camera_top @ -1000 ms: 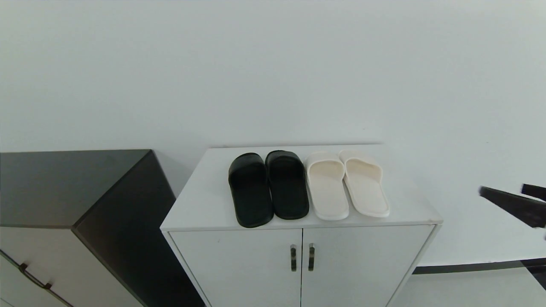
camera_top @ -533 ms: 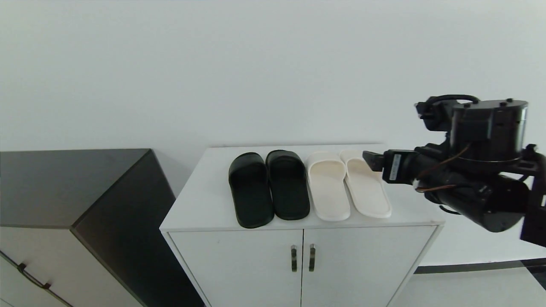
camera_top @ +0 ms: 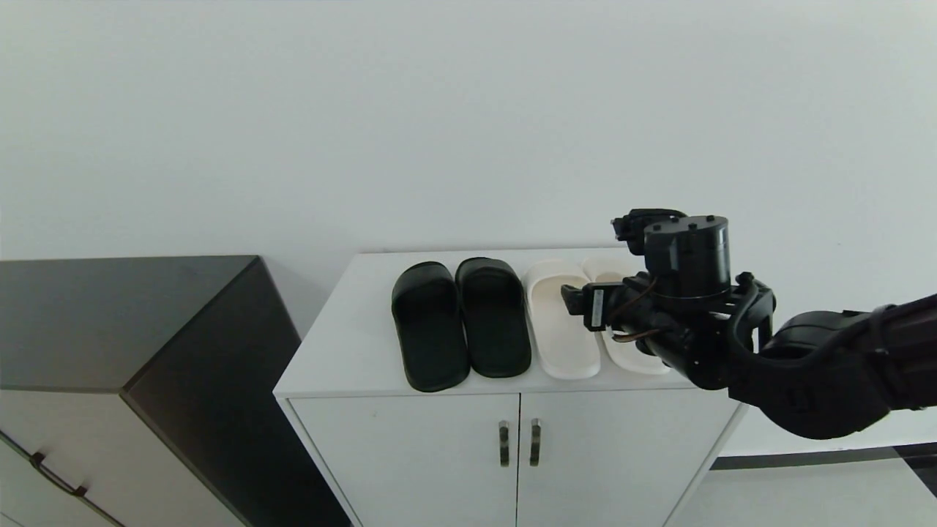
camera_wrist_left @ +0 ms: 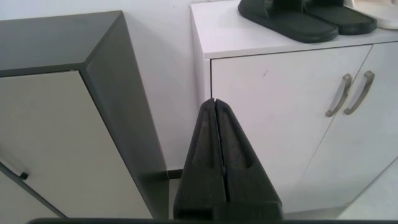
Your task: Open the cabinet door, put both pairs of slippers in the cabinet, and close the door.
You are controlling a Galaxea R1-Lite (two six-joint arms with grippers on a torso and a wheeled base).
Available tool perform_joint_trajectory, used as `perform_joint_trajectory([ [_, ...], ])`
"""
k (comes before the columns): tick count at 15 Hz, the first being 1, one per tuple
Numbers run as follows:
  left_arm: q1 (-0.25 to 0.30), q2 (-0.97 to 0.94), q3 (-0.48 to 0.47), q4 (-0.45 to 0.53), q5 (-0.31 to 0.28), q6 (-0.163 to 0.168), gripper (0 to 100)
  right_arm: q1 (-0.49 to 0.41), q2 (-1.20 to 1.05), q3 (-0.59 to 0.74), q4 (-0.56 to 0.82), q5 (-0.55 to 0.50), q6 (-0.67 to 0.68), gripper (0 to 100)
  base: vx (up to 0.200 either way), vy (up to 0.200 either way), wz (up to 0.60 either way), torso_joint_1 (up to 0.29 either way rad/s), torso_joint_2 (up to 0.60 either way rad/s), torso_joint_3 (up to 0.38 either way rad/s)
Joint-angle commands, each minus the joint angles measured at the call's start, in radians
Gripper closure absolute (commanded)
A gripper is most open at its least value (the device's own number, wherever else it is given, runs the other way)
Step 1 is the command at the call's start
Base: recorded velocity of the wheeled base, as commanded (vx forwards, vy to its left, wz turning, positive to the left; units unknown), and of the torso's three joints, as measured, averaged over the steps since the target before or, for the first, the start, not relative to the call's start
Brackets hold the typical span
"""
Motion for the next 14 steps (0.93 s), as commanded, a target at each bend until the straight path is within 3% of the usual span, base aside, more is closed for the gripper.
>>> perform_joint_trajectory([
  [1, 0.000, 0.000, 0.000, 0.000, 0.000, 0.000, 100, -0.010, 0.079, -0.018, -0.020, 0.013, -0.005, 0, 0.000, 0.000, 0.00, 0.000, 0.00, 0.000],
  [11, 0.000, 0.000, 0.000, 0.000, 0.000, -0.001, 100, -0.088, 0.263, -0.240, -0.034, 0.025, -0.022, 0, 0.000, 0.000, 0.00, 0.000, 0.00, 0.000],
  [12, 0.000, 0.000, 0.000, 0.000, 0.002, -0.001, 100, -0.093, 0.266, -0.254, -0.032, 0.025, -0.023, 100, 0.000, 0.000, 0.00, 0.000, 0.00, 0.000],
  [14, 0.000, 0.000, 0.000, 0.000, 0.000, -0.001, 100, -0.096, 0.266, -0.265, -0.032, 0.024, -0.048, 100, 0.000, 0.000, 0.00, 0.000, 0.00, 0.000],
])
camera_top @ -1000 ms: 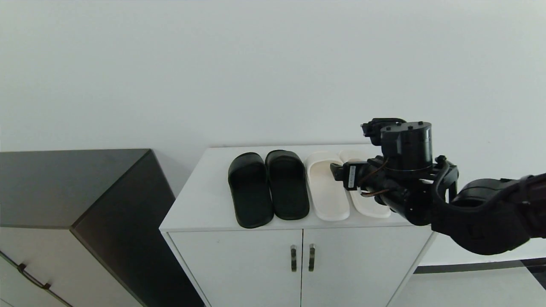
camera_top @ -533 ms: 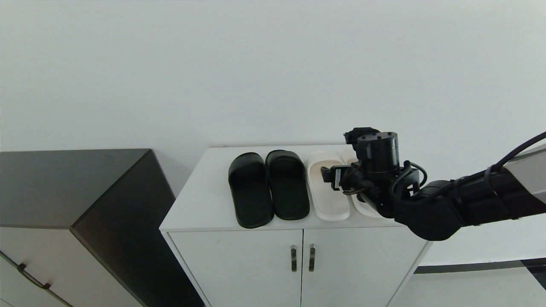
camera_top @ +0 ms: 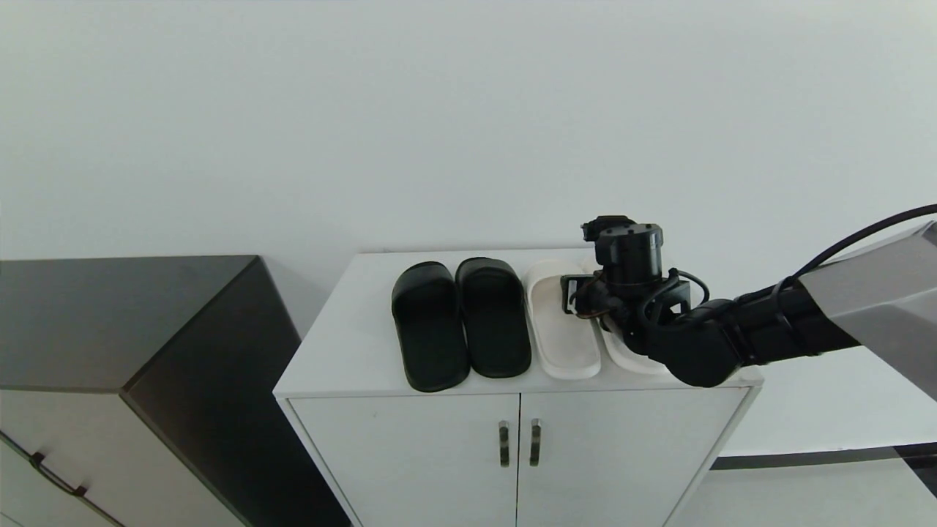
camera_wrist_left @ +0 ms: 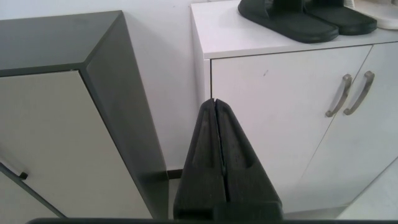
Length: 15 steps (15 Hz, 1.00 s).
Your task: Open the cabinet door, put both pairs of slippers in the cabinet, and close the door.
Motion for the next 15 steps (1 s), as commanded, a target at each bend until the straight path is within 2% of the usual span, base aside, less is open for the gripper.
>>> perform_joint_trajectory([
  [1, 0.000, 0.000, 0.000, 0.000, 0.000, 0.000, 100, -0.004, 0.004, -0.007, -0.002, -0.001, -0.015, 100, 0.000, 0.000, 0.00, 0.000, 0.00, 0.000],
  [4, 0.000, 0.000, 0.000, 0.000, 0.000, 0.000, 100, -0.004, -0.014, 0.001, -0.004, -0.007, -0.016, 100, 0.000, 0.000, 0.00, 0.000, 0.00, 0.000],
  [9, 0.000, 0.000, 0.000, 0.000, 0.000, 0.000, 100, 0.011, -0.192, 0.154, 0.004, -0.008, -0.021, 100, 0.000, 0.000, 0.00, 0.000, 0.00, 0.000],
  [12, 0.000, 0.000, 0.000, 0.000, 0.000, -0.002, 100, 0.080, -0.387, 0.355, 0.007, 0.003, -0.026, 100, 0.000, 0.000, 0.00, 0.000, 0.00, 0.000],
  [15, 0.000, 0.000, 0.000, 0.000, 0.000, -0.002, 100, 0.155, -0.553, 0.501, 0.010, 0.067, -0.021, 100, 0.000, 0.000, 0.00, 0.000, 0.00, 0.000],
])
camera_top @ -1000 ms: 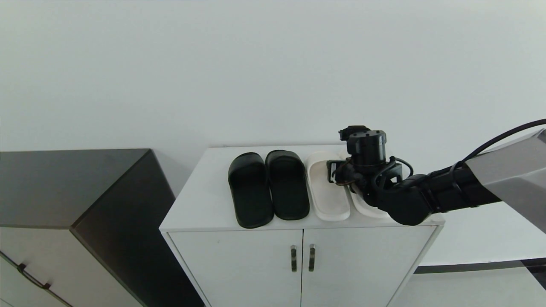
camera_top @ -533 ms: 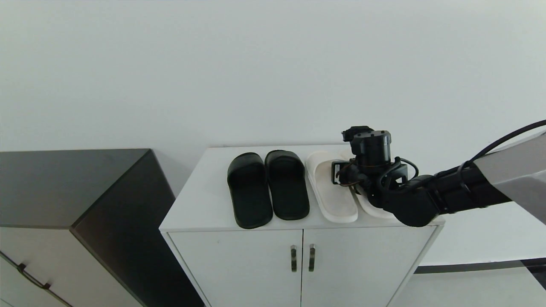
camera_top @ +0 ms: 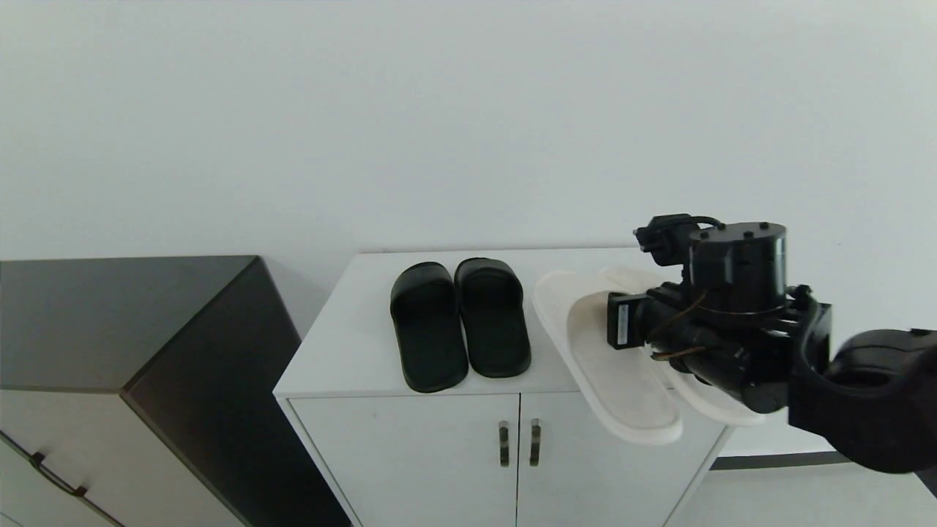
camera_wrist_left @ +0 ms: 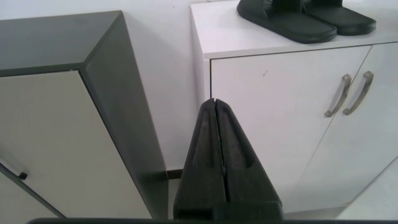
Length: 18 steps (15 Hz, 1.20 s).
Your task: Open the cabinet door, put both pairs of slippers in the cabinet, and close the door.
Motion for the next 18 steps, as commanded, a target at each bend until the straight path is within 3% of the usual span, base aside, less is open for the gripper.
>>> perform_joint_trajectory([
  [1, 0.000, 0.000, 0.000, 0.000, 0.000, 0.000, 100, 0.085, -0.200, 0.131, 0.005, 0.052, 0.004, 100, 0.000, 0.000, 0.00, 0.000, 0.00, 0.000],
  [3, 0.000, 0.000, 0.000, 0.000, 0.000, 0.000, 100, 0.139, -0.237, 0.191, 0.005, 0.061, 0.004, 100, 0.000, 0.000, 0.00, 0.000, 0.00, 0.000],
  [6, 0.000, 0.000, 0.000, 0.000, 0.000, -0.002, 100, 0.144, -0.266, 0.231, 0.005, 0.152, 0.004, 100, 0.000, 0.000, 0.00, 0.000, 0.00, 0.000],
  [8, 0.000, 0.000, 0.000, 0.000, 0.001, -0.002, 100, 0.145, -0.266, 0.245, 0.003, 0.155, 0.004, 100, 0.000, 0.000, 0.00, 0.000, 0.00, 0.000],
  [13, 0.000, 0.000, 0.000, 0.000, 0.001, -0.005, 100, 0.148, -0.270, 0.280, -0.003, 0.175, 0.002, 100, -0.200, 0.000, 0.00, 0.002, 0.00, 0.003],
  [18, 0.000, 0.000, 0.000, 0.000, 0.001, -0.005, 100, 0.148, -0.292, 0.300, -0.001, 0.209, -0.003, 100, 0.000, 0.000, 0.00, 0.000, 0.00, 0.000],
])
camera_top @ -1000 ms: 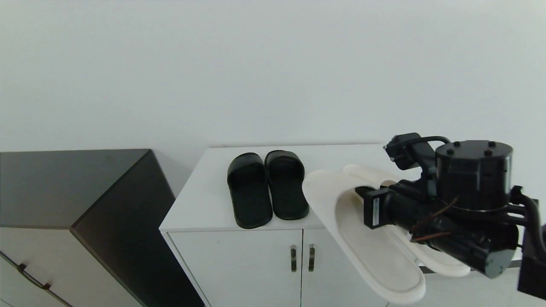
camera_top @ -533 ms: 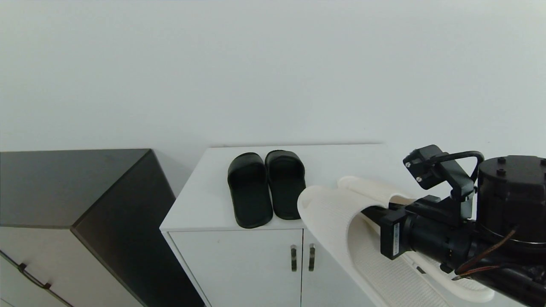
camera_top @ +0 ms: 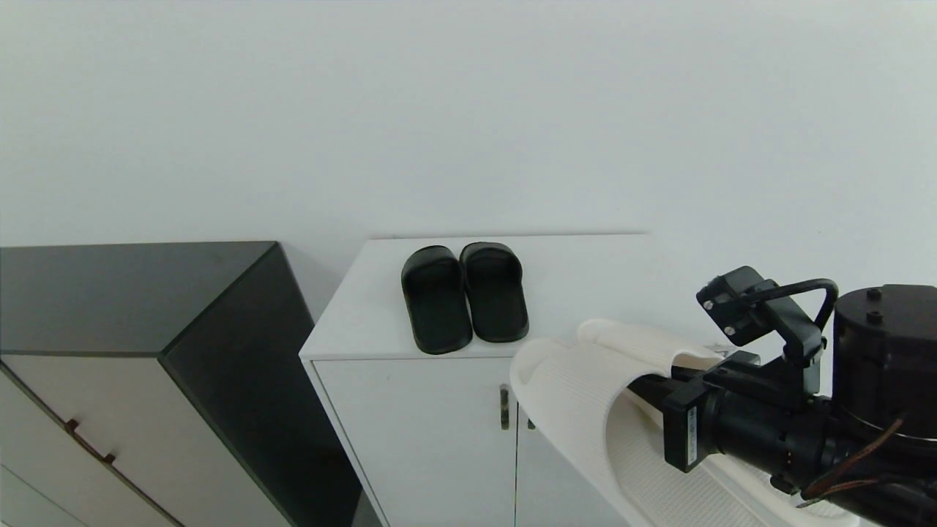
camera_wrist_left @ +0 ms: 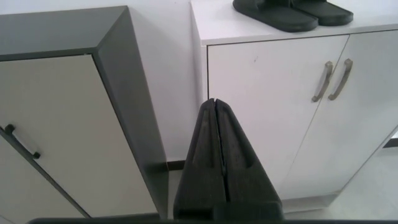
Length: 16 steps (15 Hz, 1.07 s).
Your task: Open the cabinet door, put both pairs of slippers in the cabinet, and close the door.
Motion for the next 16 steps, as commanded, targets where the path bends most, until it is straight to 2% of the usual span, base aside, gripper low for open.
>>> perform_joint_trajectory([
  [1, 0.000, 0.000, 0.000, -0.001, 0.001, 0.000, 100, 0.002, -0.006, 0.002, -0.001, 0.000, -0.001, 100, 0.000, 0.000, 0.00, 0.000, 0.00, 0.000],
  [2, 0.000, 0.000, 0.000, -0.001, 0.001, 0.000, 100, 0.002, -0.006, 0.007, -0.001, 0.002, -0.001, 100, 0.000, 0.000, 0.00, 0.000, 0.00, 0.000],
  [5, 0.000, 0.000, 0.000, -0.001, 0.001, 0.000, 100, 0.002, -0.011, 0.010, -0.001, 0.027, -0.004, 100, 0.000, -0.200, 0.00, 0.001, 0.01, -0.001],
  [16, 0.000, 0.000, 0.000, -0.001, 0.001, 0.000, 100, 0.033, -0.034, 0.050, -0.001, 0.042, -0.030, 100, 0.000, 0.000, 0.00, 0.000, 0.00, 0.000],
])
